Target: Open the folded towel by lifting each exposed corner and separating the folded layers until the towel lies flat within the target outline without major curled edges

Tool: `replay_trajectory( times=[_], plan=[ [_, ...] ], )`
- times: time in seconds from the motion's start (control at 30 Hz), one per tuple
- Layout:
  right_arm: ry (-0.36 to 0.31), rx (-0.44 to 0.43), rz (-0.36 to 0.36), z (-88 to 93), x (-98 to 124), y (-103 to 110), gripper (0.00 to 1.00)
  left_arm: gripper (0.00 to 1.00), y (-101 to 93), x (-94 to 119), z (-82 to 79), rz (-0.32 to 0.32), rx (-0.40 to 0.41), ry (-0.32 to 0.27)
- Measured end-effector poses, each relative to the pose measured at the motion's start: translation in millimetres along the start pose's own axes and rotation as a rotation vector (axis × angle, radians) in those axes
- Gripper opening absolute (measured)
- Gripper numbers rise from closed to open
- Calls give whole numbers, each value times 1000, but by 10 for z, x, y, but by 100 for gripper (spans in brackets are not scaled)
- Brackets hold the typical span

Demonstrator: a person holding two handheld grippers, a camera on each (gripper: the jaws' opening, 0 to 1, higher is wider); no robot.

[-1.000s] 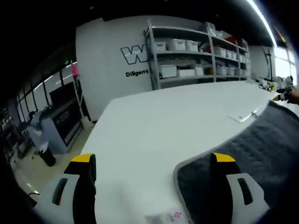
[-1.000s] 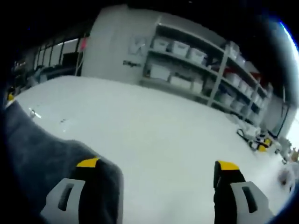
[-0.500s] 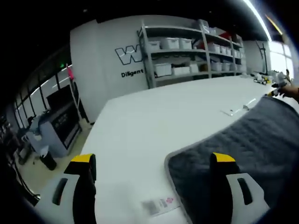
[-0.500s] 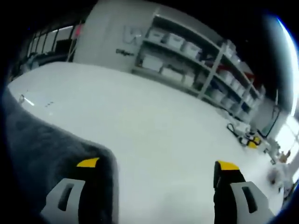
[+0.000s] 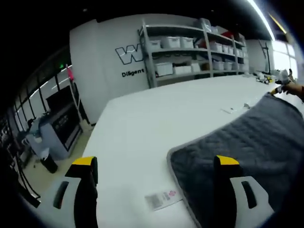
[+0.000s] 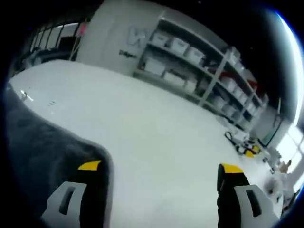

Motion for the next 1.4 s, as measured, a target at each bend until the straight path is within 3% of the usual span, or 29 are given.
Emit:
replay_trajectory(
  times=[0.27,0.3,0.43,0.57,0.6,0.7,0.77,0.8,0.83,1.03,1.07,1.2,1.3,1.4],
  plan=[
    [-69,-86,-35,-142,262,-200,100,100,-230,322,-36,0,14,-41],
    [-76,-99,-45,-145,297,-210,100,100,-132,273,-66,19,31,-31],
    [-99,-124,-75,-204,412,-246,100,100,-140,389,-103,26,25,-47],
    [-161,-147,-113,-293,589,-205,100,100,-181,500,-94,15,-7,-56],
    [-178,-151,-125,-197,748,-130,100,100,-197,533,-89,9,-13,-61],
    [-230,-153,-165,-238,899,-69,100,100,-293,649,-78,26,-9,-86],
    [-253,-151,-178,-120,1119,106,100,100,-359,785,-77,41,12,-109],
    [-257,-147,-186,-239,1001,108,100,100,-375,828,-75,43,12,-115],
    [-266,-141,-195,-239,1040,134,100,100,-412,913,-61,47,10,-123],
    [-312,-130,-224,-108,1452,205,100,100,-563,1201,19,56,7,-158],
    [-318,-128,-221,31,1617,263,100,100,-599,1237,41,64,4,-154],
    [-361,-141,-215,104,1939,297,100,100,-684,1400,103,57,-12,-163],
    [-374,-145,-186,270,2167,326,100,100,-795,1547,231,83,3,-143],
    [-375,-162,-239,459,2399,486,100,100,-894,1710,330,91,-13,-144]
  ],
)
Point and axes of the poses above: the point that each gripper's makers call its tool centre point, and the gripper's own axes: x roughly backward along the fingers, y roughly to its left, z roughly out of its underside, the point moved 5 cm from there along x, roughly backward along the fingers, and after that the axes turned 11 degrees about y, right-handed, at the moved point
